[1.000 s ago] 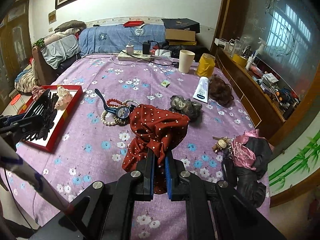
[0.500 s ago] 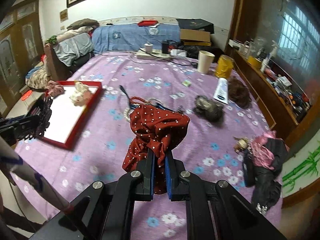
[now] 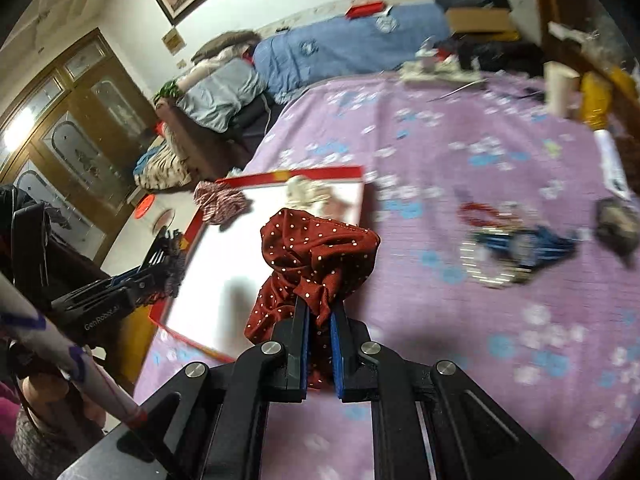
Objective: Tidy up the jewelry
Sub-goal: 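Carry the claw clip and red scrunchie onto the tray and open both tools, then withdraw both tools toward the watch and grey scrunchie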
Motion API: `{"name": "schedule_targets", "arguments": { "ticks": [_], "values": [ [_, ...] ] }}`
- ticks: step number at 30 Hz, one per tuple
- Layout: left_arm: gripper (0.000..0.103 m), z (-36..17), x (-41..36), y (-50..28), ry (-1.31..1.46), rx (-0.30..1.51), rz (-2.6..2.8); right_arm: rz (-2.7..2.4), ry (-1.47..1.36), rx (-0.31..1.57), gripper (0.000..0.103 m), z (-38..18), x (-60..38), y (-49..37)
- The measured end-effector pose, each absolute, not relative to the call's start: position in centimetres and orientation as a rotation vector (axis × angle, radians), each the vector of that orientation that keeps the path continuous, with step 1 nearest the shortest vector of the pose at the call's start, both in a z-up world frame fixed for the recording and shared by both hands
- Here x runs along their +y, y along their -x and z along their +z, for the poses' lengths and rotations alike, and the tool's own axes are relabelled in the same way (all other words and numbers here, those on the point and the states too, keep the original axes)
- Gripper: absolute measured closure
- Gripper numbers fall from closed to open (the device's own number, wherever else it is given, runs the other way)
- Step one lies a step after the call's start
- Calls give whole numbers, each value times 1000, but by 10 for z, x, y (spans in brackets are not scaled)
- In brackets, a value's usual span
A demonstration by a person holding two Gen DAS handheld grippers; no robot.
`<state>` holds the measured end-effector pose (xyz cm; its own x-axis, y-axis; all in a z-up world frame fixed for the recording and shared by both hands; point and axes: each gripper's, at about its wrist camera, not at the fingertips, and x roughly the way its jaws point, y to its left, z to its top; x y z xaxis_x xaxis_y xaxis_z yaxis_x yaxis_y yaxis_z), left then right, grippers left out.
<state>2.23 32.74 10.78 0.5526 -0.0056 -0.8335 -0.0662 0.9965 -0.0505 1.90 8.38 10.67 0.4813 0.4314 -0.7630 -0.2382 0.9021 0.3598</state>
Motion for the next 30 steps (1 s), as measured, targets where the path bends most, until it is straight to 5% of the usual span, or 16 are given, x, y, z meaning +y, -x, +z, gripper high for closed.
{"name": "schedule_targets", "arguments": {
  "ticks": [11, 16, 20, 25, 30],
  "values": [
    [77, 62, 372, -65, 65, 1075, 22, 392, -148, 1134, 90, 45, 174, -65],
    [76, 69, 373, -61, 67, 1050, 13, 356, -121, 1127, 50, 49, 179, -67],
    [71, 93, 367, -48, 42, 1003, 2, 297, -47, 1098, 48, 65, 181, -61],
    [50, 127, 358, -22, 44, 926, 6, 176, 49, 1074, 43, 80, 173, -52],
    [50, 146, 346, -3, 30, 901, 39, 99, 87, 1039, 43, 95, 152, -37]
  ]
}}
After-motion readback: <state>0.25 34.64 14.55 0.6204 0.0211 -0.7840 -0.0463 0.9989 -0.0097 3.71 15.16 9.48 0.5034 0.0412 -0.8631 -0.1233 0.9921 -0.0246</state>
